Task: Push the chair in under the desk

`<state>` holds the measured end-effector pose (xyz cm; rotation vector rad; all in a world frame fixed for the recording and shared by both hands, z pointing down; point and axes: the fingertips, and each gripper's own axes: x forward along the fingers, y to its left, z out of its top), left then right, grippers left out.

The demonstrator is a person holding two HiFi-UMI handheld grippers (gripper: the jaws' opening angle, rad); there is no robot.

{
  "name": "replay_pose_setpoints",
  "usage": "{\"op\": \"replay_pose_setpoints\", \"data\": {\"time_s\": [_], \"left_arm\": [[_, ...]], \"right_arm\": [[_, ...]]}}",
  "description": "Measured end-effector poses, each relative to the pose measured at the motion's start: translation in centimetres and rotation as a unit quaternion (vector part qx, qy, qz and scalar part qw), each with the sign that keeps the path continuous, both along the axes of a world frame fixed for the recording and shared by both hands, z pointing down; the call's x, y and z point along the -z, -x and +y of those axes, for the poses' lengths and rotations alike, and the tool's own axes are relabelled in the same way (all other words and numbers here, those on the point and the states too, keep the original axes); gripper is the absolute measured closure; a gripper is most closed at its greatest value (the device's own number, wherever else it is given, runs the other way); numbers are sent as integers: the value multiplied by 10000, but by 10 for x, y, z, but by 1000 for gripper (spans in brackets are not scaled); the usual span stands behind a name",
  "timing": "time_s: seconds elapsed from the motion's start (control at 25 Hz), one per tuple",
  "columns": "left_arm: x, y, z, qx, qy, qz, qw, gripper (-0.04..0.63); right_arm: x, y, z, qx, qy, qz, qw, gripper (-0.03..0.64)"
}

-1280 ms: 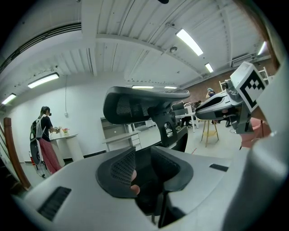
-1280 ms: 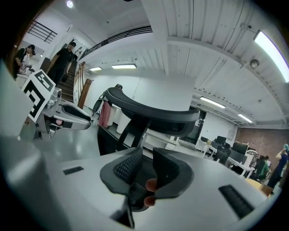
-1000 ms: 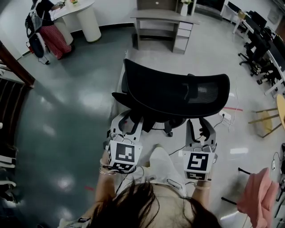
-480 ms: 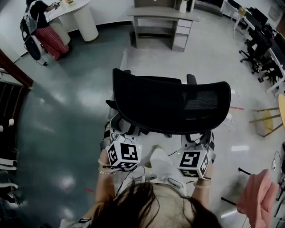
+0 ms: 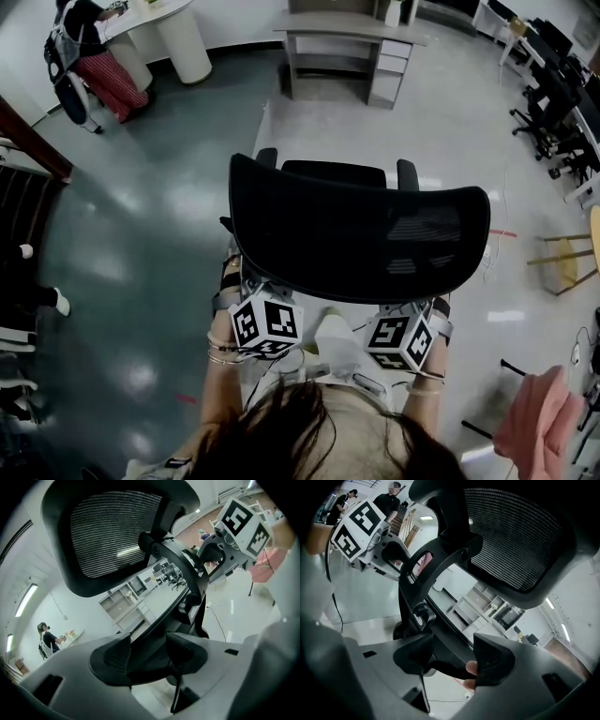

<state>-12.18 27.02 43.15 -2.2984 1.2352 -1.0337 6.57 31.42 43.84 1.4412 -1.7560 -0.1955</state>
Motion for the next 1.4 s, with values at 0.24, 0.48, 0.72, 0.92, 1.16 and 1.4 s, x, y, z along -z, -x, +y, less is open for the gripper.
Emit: {"op": "replay_pose_setpoints", "data": {"time_s": [0.24, 0.48, 0.72, 0.92, 1.16, 1.4], "left_arm": [[-6, -2, -5, -113, 78, -55, 9999, 370], [-4, -3, -8, -231, 231, -100, 9994, 368], [-3, -6, -13, -269, 281, -85, 9992, 368], [-6, -8, -21, -245, 244, -84, 9994, 367], [-7, -11, -40, -185, 320, -109, 9993, 367], [-8, -17, -60, -113, 385, -137, 9991, 367]], "right_arm": [[-11, -6, -13, -16, 39, 149, 9999, 371], [-13, -7, -20, 110, 276, 178, 9994, 371], [-15, -9, -25, 143, 400, 66, 9991, 370], [-16, -11, -33, 106, 306, 88, 9994, 370], [-16, -14, -52, 121, 293, 132, 9994, 371], [-16, -19, -72, 138, 313, 97, 9994, 371]]}}
